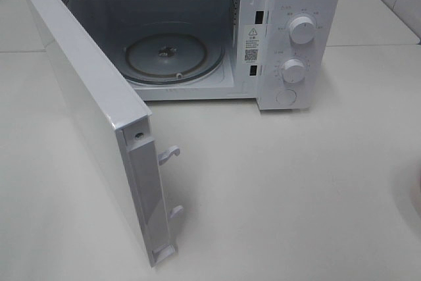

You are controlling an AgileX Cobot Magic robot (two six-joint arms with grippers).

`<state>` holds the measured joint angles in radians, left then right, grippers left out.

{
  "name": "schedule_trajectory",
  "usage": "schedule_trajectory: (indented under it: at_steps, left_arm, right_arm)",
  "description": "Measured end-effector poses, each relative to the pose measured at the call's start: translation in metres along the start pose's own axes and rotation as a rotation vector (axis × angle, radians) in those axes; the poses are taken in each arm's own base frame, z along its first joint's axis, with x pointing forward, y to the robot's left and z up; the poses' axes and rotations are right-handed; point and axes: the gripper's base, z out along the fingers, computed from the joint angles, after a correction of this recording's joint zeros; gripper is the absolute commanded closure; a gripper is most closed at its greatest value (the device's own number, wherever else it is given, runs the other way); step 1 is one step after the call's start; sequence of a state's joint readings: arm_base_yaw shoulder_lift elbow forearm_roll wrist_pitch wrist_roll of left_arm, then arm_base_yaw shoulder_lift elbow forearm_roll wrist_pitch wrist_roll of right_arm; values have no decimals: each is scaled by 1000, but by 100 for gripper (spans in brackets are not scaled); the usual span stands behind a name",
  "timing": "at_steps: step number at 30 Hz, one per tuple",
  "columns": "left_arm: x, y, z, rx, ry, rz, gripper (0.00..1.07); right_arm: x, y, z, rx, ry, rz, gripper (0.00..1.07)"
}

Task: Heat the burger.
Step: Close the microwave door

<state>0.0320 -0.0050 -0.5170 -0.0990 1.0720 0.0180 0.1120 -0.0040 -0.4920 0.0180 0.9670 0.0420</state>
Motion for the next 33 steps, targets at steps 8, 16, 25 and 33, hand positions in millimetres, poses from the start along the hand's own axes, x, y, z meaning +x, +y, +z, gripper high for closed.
schedule_trajectory:
  at_steps: [8,16,25,33]
  left_arm:
    - [0,0,0,0,0,0,9]
    - [0,0,0,0,0,0,9]
    - [0,0,0,0,0,0,9]
    - [0,0,0,0,0,0,9]
  right_arm:
    - [0,0,0,0,0,0,31]
    - [0,0,0,-1,0,0,31]
    - [0,0,0,-3,0,1,31]
    - [0,0,0,-3,0,1,31]
